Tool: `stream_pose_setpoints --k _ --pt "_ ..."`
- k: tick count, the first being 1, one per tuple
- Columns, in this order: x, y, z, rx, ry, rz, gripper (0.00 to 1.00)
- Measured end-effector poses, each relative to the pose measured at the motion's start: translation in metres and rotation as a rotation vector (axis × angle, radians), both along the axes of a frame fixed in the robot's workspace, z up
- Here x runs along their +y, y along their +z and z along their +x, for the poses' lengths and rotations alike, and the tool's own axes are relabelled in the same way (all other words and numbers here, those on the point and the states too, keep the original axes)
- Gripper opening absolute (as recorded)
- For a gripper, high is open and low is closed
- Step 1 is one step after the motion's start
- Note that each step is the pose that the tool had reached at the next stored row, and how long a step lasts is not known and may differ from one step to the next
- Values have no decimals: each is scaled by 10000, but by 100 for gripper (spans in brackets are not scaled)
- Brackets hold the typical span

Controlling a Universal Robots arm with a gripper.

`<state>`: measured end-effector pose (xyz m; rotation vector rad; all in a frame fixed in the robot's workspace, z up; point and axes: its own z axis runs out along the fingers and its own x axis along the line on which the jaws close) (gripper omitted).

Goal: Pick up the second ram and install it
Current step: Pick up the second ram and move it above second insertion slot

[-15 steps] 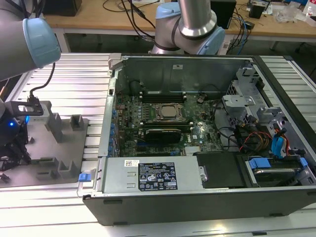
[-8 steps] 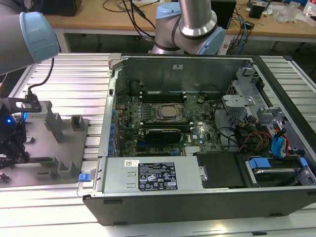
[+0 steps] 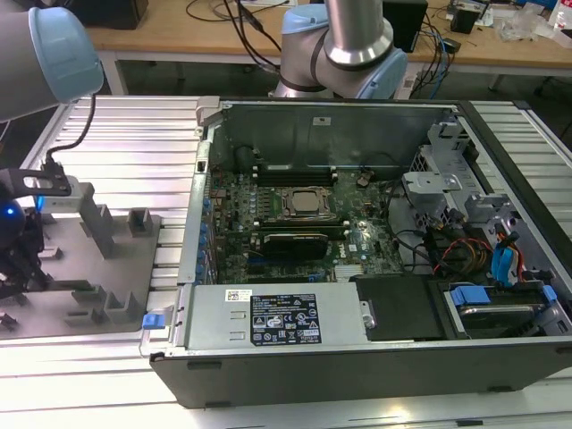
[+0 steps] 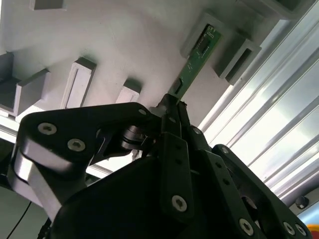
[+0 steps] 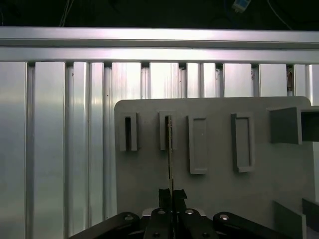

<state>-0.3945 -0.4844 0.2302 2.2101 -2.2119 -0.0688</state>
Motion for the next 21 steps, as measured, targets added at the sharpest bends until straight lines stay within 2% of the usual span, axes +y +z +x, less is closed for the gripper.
stream_pose_setpoints --k 5,8,13,21 --pt "0 106 0 -1 0 0 13" --pt "0 191 0 0 0 -1 13" --pt "0 265 0 0 -1 0 13" --pt "0 430 0 0 0 -1 13"
